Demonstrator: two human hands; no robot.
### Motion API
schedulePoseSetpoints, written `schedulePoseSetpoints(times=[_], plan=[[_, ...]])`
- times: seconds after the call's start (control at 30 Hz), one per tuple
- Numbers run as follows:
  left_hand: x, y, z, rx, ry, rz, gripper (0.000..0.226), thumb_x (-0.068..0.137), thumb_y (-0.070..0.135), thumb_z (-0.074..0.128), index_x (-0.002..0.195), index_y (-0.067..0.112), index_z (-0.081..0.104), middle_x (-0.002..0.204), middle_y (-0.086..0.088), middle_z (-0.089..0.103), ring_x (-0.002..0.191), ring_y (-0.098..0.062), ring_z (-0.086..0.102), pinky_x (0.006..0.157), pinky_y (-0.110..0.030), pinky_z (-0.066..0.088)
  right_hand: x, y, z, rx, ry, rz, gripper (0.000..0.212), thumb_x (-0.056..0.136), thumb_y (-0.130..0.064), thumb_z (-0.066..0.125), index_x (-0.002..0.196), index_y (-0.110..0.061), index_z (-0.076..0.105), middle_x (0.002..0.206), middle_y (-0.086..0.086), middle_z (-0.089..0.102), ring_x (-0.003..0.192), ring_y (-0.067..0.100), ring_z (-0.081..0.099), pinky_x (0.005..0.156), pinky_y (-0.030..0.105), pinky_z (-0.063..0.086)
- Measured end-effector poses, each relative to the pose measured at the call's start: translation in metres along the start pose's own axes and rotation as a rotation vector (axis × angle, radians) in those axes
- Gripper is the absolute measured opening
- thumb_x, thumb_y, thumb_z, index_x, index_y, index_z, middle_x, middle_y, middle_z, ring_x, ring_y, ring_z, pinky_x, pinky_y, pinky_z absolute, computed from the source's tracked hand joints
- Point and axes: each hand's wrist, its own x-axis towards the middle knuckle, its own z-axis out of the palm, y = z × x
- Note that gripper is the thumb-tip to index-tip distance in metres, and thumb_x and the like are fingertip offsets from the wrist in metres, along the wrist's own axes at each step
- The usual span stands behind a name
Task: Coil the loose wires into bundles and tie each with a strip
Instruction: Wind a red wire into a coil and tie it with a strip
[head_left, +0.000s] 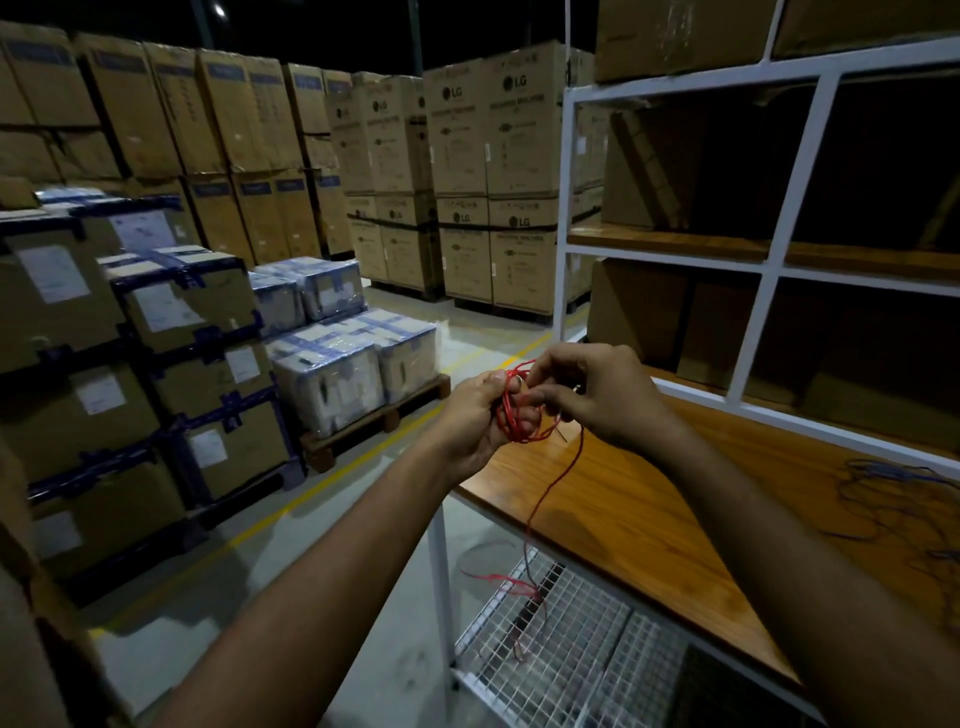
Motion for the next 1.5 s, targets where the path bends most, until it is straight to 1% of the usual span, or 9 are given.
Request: schedulePoseSetpoints(times=[0.13,0.33,0.47,0.6,0.77,0.93,1.1,1.27,1.5], plan=[[-0.003,0.001,0.002,-0.083,-0.025,-0.016,0.032,0.109,0.023,0.028,0.091,0.008,0.050,0.076,-0.009,0.054,0.056,-0.010,0.048,0.054,-0.020,0.043,0.000,0.000,0.009,-0.150,0.164,-0.122,0.010,0.090,-0.019,0.071,0.099,-0.019,0.067,0.088,-0.007,0.065,0.078,0.000,0.057,0.066,0.011,0.042],[-0.002,-0.003,0.001,-0.244,-0.006,-0.033,0.031,0.108,0.019,0.029,0.088,0.005,0.048,0.066,-0.007,0.051,0.043,-0.005,0.038,0.043,-0.016,0.034,-0.006,0.013,-0.008,0.065,-0.168,0.090,0.037,0.086,-0.012,0.073,0.118,-0.025,0.059,0.101,-0.010,0.059,0.090,0.008,0.062,0.074,0.025,0.057],[-0.005,-0.008,0.006,-0.232,-0.052,-0.083,0.030,0.108,0.017,0.028,0.087,0.006,0.047,0.067,-0.007,0.049,0.043,-0.005,0.036,0.043,-0.016,0.031,-0.004,0.013,-0.012,-0.126,-0.022,-0.005,0.030,0.085,-0.010,0.074,0.110,-0.025,0.066,0.104,-0.007,0.052,0.090,0.008,0.059,0.070,0.019,0.051],[-0.010,-0.003,0.011,-0.178,-0.129,-0.111,0.030,0.108,0.019,0.030,0.093,0.005,0.052,0.062,0.001,0.046,0.042,-0.003,0.033,0.042,-0.016,0.029,0.007,0.016,-0.018,-0.060,-0.007,-0.063,0.028,0.089,-0.017,0.071,0.117,-0.023,0.071,0.111,-0.006,0.067,0.094,0.006,0.063,0.078,0.021,0.054],[-0.015,0.007,0.010,-0.120,-0.193,-0.177,0.029,0.106,0.024,0.034,0.086,0.011,0.051,0.054,0.009,0.033,0.041,-0.002,0.027,0.041,-0.016,0.023,0.014,0.023,-0.027,0.178,-0.228,0.093,0.020,0.094,-0.025,0.063,0.102,-0.012,0.074,0.084,-0.002,0.074,0.075,0.005,0.068,0.068,0.023,0.052],[-0.015,0.007,0.012,-0.193,-0.196,-0.218,0.034,0.107,0.029,0.032,0.079,0.016,0.046,0.053,0.010,0.031,0.040,-0.003,0.026,0.040,-0.016,0.022,0.009,0.021,-0.016,0.486,-0.391,0.315,0.031,0.104,-0.034,0.045,0.094,-0.016,0.067,0.064,-0.009,0.062,0.053,0.009,0.040,0.047,0.022,0.028],[-0.010,0.012,0.015,-0.230,-0.072,-0.191,0.042,0.108,0.034,0.030,0.074,0.016,0.045,0.050,0.009,0.028,0.038,-0.004,0.022,0.038,-0.017,0.017,0.002,0.012,0.000,0.688,-0.289,0.420,0.037,0.106,-0.042,0.036,0.110,-0.016,0.062,0.071,-0.001,0.063,0.051,0.008,0.040,0.049,0.024,0.026],[-0.009,0.009,0.016,-0.225,-0.069,-0.181,0.040,0.108,0.036,0.031,0.076,0.016,0.044,0.052,0.007,0.030,0.039,-0.005,0.026,0.038,-0.018,0.024,0.003,0.007,0.024,0.164,0.050,0.224,0.037,0.105,-0.039,0.039,0.089,-0.017,0.063,0.066,0.000,0.058,0.057,0.012,0.051,0.056,0.033,0.041],[-0.018,0.007,0.015,-0.213,-0.251,-0.212,0.038,0.107,0.035,0.031,0.077,0.016,0.044,0.053,0.007,0.031,0.043,-0.007,0.027,0.044,-0.021,0.024,0.011,0.002,0.024,0.861,0.055,0.613,0.046,0.099,-0.029,0.049,0.054,-0.022,0.045,0.044,-0.010,0.034,0.038,0.008,0.028,0.041,0.022,0.025]])
